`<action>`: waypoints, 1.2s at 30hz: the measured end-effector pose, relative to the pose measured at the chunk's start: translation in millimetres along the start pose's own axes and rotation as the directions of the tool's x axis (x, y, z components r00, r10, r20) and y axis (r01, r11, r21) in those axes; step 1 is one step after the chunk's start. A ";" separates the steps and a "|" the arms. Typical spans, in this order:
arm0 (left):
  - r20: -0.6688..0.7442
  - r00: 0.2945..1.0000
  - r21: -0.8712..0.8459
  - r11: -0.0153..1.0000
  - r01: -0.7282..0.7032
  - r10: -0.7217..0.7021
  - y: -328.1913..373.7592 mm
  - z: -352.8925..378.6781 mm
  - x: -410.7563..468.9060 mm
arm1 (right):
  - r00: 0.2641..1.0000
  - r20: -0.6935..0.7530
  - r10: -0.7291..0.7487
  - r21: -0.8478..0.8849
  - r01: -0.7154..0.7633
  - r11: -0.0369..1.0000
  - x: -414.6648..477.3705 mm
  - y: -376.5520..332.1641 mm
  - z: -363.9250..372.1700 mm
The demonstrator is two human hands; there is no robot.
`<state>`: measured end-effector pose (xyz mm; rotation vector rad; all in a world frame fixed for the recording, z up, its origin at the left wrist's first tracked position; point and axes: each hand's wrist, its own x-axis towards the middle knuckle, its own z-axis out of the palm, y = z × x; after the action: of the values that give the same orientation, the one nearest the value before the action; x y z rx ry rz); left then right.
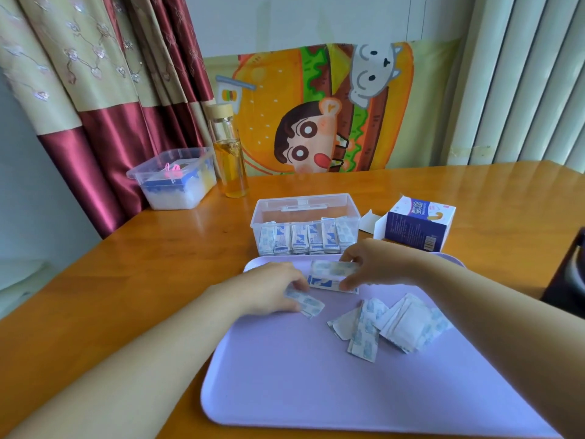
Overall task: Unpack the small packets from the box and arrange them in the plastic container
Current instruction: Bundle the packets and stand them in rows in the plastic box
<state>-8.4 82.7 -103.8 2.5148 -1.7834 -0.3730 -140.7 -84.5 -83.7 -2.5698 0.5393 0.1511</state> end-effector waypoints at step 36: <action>0.248 0.959 -0.966 -0.102 0.236 -0.137 59.6 -3.6 -23.2 | 0.950 -0.301 -0.090 0.455 0.225 0.861 -55.7 -15.3 1.2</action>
<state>-70.0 83.7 -86.2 1.4210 -0.4343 -1.2436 -185.6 -52.4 -66.3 -2.1298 0.3939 -0.3593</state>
